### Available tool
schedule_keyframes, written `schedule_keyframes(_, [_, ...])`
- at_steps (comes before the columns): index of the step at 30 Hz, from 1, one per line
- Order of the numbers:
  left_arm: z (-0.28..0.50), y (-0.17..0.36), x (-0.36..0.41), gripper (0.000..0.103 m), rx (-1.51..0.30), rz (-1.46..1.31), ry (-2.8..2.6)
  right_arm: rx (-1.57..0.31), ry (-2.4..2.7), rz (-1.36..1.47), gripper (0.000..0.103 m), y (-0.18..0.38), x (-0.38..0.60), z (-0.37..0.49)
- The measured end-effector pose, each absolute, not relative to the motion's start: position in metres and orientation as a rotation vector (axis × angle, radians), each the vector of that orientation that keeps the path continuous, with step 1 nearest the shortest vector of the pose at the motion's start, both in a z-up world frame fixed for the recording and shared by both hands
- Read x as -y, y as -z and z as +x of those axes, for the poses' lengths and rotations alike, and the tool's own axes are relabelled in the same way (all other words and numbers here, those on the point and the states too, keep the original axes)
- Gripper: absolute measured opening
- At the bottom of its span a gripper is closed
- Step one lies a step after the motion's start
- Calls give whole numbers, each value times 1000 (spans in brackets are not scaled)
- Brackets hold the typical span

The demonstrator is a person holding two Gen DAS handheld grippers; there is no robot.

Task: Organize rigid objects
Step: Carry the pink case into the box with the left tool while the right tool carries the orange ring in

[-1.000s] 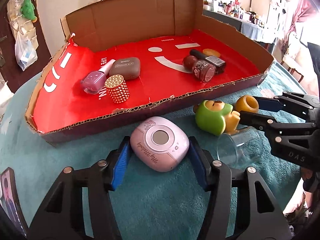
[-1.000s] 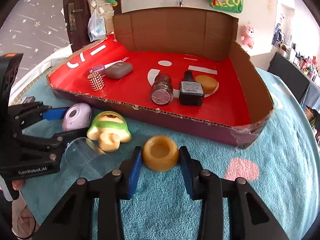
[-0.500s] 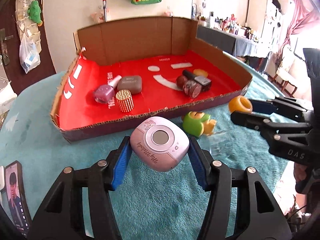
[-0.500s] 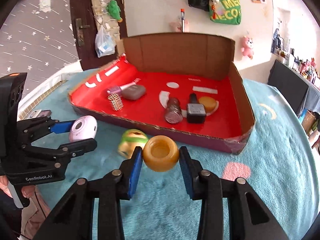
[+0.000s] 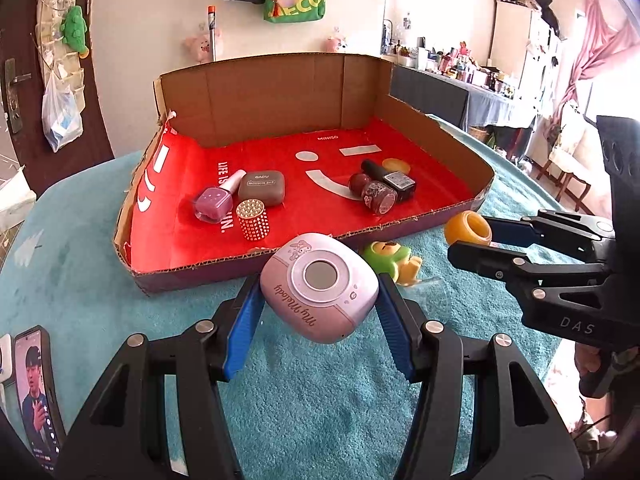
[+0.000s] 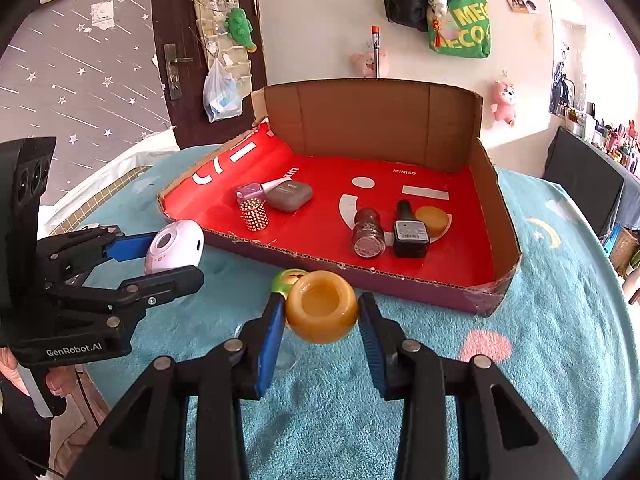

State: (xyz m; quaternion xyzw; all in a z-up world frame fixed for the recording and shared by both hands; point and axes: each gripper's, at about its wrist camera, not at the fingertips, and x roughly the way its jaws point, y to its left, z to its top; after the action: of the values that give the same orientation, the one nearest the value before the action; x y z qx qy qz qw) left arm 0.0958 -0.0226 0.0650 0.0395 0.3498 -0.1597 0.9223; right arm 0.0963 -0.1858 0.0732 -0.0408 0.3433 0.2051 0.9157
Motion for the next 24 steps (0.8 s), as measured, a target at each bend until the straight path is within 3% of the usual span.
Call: schedule_keyframes(24, [120,-73,24,54,-705,68,344,-704,-448,-84,40,-76,183,116])
